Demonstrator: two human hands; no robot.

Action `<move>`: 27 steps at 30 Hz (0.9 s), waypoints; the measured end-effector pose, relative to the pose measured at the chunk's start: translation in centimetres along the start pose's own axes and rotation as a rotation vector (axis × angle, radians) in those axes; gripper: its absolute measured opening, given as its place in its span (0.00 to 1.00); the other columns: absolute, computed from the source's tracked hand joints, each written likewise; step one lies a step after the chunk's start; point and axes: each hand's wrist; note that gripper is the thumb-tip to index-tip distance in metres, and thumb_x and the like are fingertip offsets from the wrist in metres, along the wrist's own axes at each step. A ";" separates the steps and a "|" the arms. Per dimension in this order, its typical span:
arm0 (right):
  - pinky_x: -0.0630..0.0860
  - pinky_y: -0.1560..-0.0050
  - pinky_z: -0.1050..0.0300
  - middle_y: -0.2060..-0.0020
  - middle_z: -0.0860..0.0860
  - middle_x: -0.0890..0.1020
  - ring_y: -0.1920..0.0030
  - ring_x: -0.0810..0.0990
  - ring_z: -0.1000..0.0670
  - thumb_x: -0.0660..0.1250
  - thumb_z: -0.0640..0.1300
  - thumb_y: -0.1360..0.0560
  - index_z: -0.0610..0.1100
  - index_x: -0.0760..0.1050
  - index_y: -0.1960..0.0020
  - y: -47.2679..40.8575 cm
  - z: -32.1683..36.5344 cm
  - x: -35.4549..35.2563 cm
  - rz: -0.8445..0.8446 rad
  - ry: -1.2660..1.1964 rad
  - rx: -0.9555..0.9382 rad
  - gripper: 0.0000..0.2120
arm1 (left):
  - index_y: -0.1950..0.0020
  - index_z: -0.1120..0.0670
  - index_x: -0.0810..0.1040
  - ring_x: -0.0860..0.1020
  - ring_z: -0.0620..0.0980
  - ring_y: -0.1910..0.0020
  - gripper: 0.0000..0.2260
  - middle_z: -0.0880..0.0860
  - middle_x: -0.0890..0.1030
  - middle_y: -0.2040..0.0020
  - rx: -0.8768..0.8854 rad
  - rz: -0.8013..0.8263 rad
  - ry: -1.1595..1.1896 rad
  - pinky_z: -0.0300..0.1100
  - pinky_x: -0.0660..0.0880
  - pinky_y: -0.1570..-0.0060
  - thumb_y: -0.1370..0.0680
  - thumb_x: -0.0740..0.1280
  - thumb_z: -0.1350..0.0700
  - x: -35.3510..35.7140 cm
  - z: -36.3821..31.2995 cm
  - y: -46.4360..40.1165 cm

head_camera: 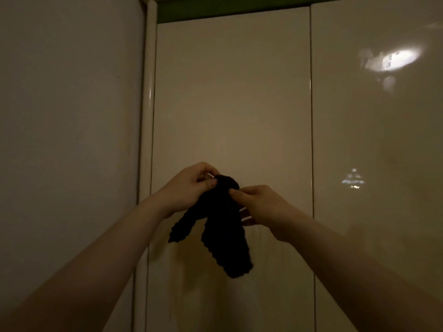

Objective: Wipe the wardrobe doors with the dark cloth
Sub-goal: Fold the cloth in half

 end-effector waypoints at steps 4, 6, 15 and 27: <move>0.77 0.49 0.49 0.52 0.44 0.81 0.54 0.79 0.48 0.67 0.52 0.23 0.37 0.78 0.45 0.1 -0.2 0.2 -0.059 0.047 -0.005 0.18 | 0.51 0.47 0.75 0.79 0.47 0.53 0.07 0.53 0.81 0.53 -0.025 0.002 -0.004 0.34 0.75 0.57 0.20 0.63 0.60 -0.1 0.0 0.5; 0.77 0.45 0.44 0.51 0.41 0.81 0.51 0.80 0.44 0.68 0.53 0.24 0.34 0.75 0.44 0.0 -0.3 0.2 -0.087 0.008 0.002 0.21 | 0.50 0.48 0.75 0.79 0.47 0.53 0.07 0.54 0.81 0.52 -0.033 0.002 0.002 0.33 0.75 0.58 0.20 0.63 0.60 -0.2 0.0 0.8; 0.79 0.51 0.44 0.50 0.39 0.81 0.51 0.81 0.39 0.66 0.50 0.22 0.41 0.74 0.50 0.1 0.6 0.8 -0.201 -0.073 -0.006 0.12 | 0.43 0.56 0.74 0.80 0.52 0.58 0.20 0.55 0.81 0.50 -0.418 0.061 -0.124 0.43 0.74 0.60 0.21 0.59 0.40 3.4 1.4 3.0; 0.74 0.57 0.54 0.57 0.46 0.78 0.57 0.78 0.48 0.65 0.48 0.23 0.37 0.75 0.46 0.9 0.0 -1.0 -0.315 -0.101 -0.021 0.15 | 0.36 0.58 0.75 0.79 0.53 0.59 0.20 0.59 0.80 0.52 -0.648 0.297 0.519 0.48 0.76 0.47 0.21 0.63 0.46 6.8 1.9 4.6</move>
Point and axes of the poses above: each hand's wrist, its own y-axis away from the middle knuckle, its own x-axis out of the palm, z = x × y
